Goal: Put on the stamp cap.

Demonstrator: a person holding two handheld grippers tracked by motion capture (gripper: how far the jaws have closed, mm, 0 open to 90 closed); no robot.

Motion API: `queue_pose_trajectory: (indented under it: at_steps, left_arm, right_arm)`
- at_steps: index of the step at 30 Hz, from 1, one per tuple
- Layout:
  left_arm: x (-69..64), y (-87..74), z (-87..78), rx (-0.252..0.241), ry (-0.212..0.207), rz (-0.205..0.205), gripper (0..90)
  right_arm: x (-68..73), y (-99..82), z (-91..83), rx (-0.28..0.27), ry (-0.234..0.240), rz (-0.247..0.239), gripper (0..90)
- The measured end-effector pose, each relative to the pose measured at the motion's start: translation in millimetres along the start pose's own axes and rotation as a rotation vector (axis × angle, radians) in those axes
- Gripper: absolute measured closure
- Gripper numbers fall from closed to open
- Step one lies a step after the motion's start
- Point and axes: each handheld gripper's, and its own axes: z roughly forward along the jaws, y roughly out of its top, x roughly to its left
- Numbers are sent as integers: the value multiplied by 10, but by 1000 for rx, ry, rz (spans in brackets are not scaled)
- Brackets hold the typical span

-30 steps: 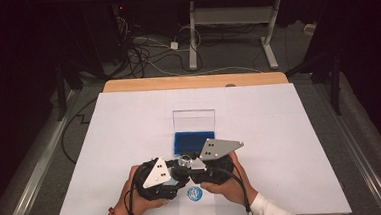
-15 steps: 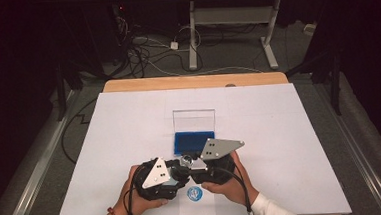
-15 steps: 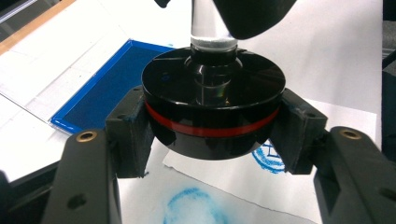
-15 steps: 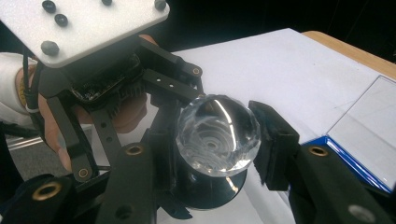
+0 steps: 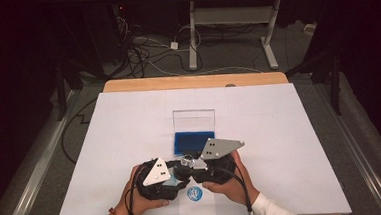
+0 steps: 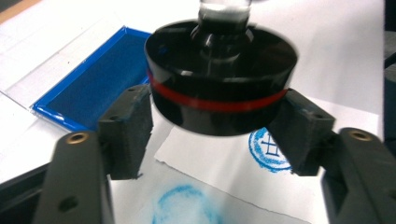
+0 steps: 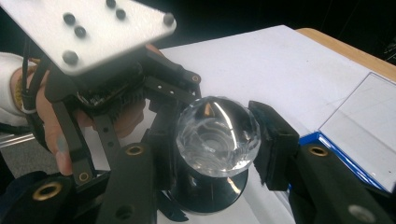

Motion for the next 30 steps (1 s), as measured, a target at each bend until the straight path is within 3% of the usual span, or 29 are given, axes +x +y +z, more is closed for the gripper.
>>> queue_pose_trajectory:
  at_steps: [17,30]
  left_arm:
    - [23,-75,58,49,56,27,162]
    - [82,-101,-73,57,127,62,162]
  right_arm:
    - [-45,10,-93,7,-34,-17,571]
    - [-134,20,-305,10,-92,-44,571]
